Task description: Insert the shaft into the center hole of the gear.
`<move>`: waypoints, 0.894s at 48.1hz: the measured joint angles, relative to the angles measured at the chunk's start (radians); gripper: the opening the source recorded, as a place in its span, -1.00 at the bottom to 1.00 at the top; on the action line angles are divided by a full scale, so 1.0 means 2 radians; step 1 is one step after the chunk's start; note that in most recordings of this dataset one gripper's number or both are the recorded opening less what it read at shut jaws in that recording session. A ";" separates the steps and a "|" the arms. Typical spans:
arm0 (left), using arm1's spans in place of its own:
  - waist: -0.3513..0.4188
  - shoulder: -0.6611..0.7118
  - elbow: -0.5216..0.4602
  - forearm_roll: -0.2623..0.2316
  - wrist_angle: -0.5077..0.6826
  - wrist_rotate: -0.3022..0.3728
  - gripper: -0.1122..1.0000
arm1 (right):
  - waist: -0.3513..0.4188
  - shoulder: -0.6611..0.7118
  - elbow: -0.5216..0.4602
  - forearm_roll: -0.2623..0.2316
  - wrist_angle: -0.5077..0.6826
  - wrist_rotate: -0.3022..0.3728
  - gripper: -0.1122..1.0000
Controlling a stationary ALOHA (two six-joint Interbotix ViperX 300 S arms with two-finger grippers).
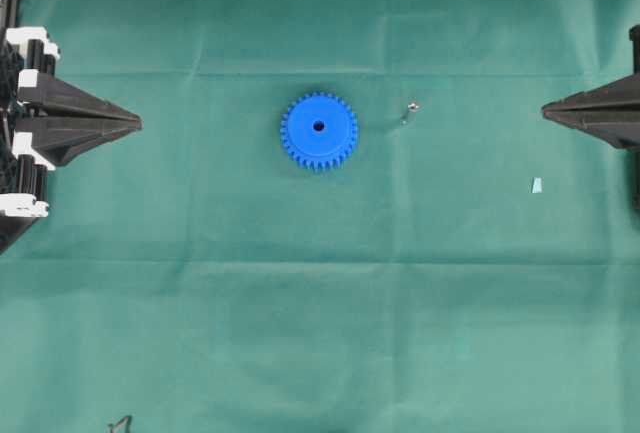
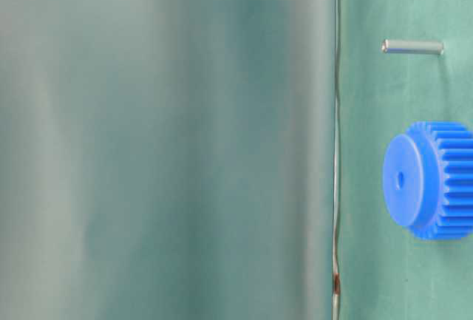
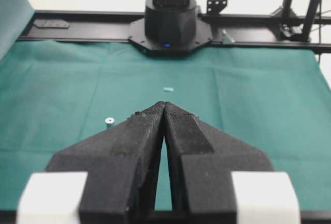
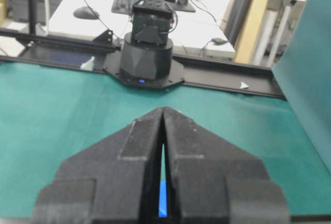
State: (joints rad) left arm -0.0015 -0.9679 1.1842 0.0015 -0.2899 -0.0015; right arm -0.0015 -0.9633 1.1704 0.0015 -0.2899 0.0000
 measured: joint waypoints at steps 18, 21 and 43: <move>0.000 -0.001 -0.008 0.007 0.027 -0.004 -0.80 | -0.015 0.028 -0.021 0.000 0.038 -0.005 -0.75; 0.000 -0.001 -0.008 0.007 0.027 -0.004 -0.80 | -0.020 0.048 -0.028 0.000 0.038 -0.005 -0.75; 0.000 -0.001 -0.008 0.007 0.027 -0.004 -0.80 | -0.081 0.274 -0.074 0.017 -0.015 -0.004 0.83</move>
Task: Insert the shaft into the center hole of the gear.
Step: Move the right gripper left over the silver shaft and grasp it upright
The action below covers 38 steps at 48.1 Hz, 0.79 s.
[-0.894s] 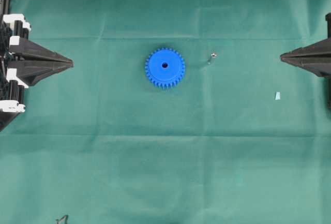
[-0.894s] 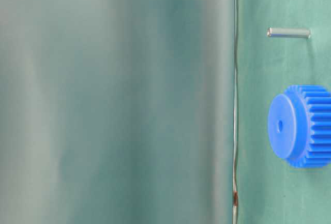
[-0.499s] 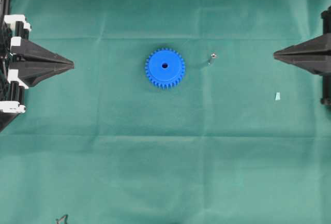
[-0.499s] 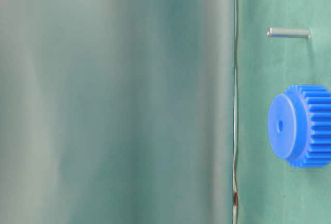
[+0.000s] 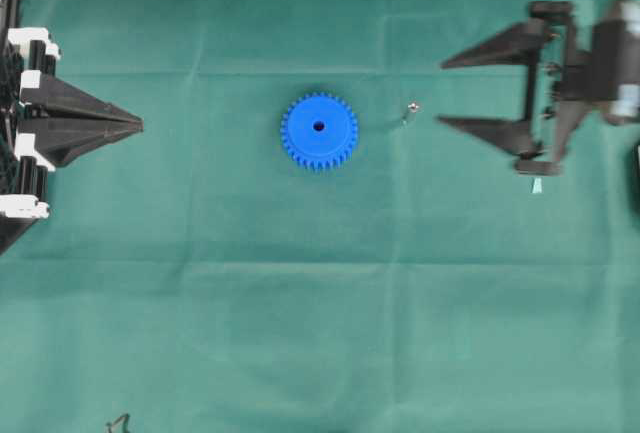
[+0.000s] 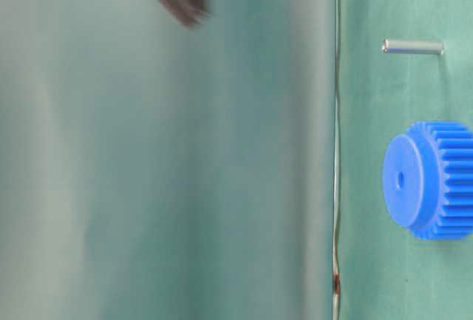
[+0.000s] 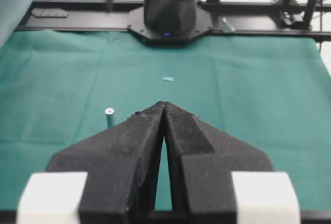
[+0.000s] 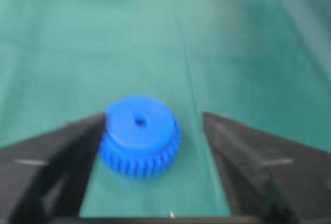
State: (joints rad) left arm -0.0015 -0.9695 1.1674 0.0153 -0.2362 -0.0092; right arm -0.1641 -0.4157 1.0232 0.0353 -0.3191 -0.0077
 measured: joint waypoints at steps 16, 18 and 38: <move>0.001 0.002 0.000 0.000 0.002 0.000 -0.80 | -0.031 0.163 -0.003 0.031 -0.063 0.002 0.71; 0.000 0.002 0.000 0.000 0.002 -0.001 -0.80 | -0.031 0.173 -0.004 0.033 -0.068 0.004 0.71; 0.000 0.002 0.000 0.000 0.004 -0.002 -0.80 | -0.028 0.209 0.000 0.038 -0.094 0.017 0.51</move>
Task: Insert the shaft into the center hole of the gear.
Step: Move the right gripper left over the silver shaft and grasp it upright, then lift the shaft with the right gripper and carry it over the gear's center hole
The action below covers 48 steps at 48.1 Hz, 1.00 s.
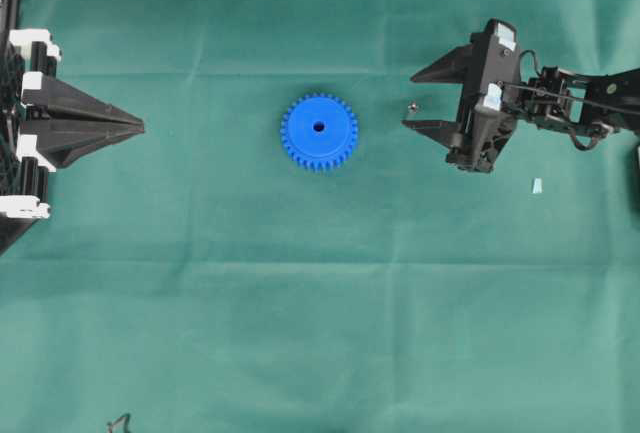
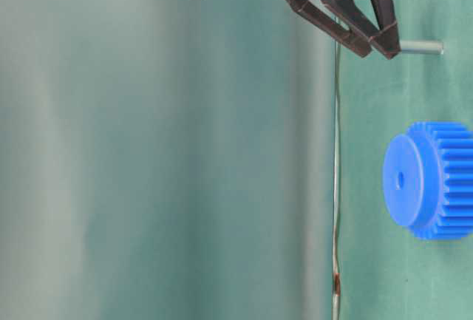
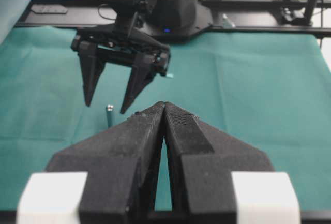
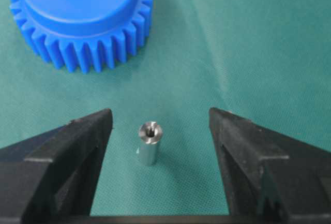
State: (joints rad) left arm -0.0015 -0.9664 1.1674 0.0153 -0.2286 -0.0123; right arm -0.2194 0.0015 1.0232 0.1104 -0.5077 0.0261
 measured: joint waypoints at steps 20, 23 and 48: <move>0.000 0.000 0.000 0.000 0.000 0.000 -0.80 | 0.010 0.000 0.009 0.000 -0.001 0.003 -0.50; 0.000 0.000 0.000 0.000 0.001 0.000 -0.80 | 0.011 0.000 0.009 0.000 -0.001 0.003 -0.51; 0.000 -0.001 0.000 0.000 0.008 0.000 -0.80 | 0.010 -0.012 0.008 0.000 0.008 0.005 -0.51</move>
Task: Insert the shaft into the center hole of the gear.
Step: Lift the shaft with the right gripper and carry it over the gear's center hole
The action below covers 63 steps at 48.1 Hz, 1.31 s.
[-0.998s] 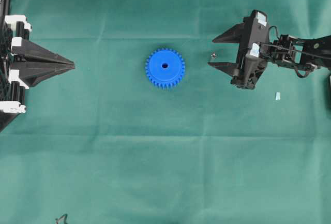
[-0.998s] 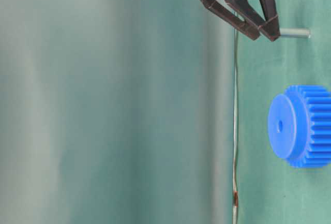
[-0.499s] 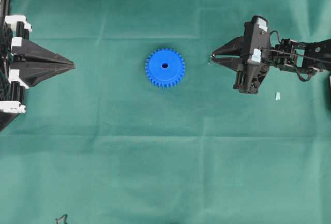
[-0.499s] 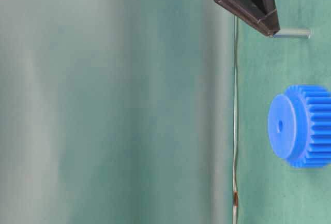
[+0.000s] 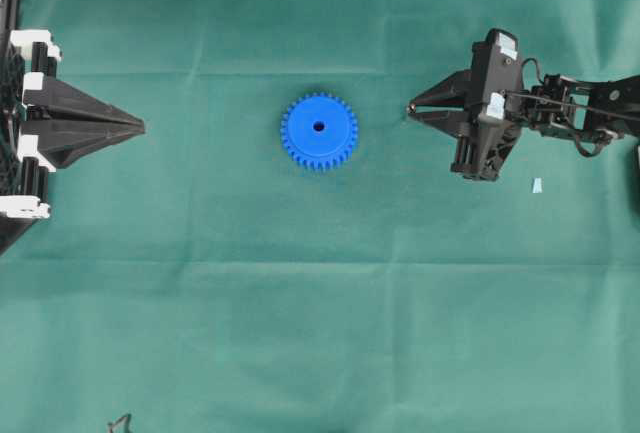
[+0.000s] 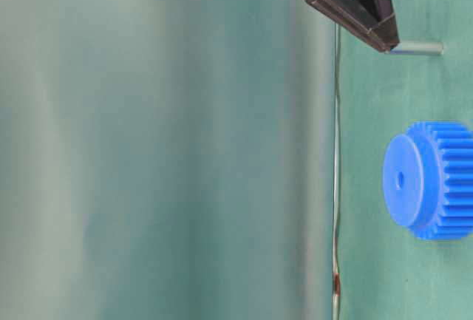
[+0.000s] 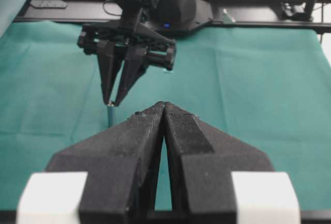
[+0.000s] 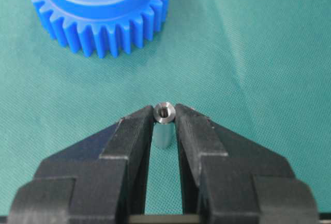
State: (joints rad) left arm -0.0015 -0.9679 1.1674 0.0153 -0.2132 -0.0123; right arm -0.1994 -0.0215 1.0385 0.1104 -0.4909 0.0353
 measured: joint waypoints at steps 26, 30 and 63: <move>0.000 0.000 0.000 0.000 0.001 0.000 -0.80 | 0.002 -0.087 -0.031 0.000 0.124 -0.001 -0.51; 0.000 -0.001 0.000 0.000 0.001 0.000 -0.80 | 0.005 -0.087 -0.035 0.000 0.129 -0.001 -0.51; 0.001 0.000 0.000 0.000 0.001 -0.002 -0.80 | 0.046 0.012 -0.163 -0.005 0.146 -0.004 -0.51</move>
State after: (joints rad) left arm 0.0000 -0.9679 1.1674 0.0153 -0.2117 -0.0153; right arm -0.1074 0.0015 0.7118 0.0997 -0.1994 0.0276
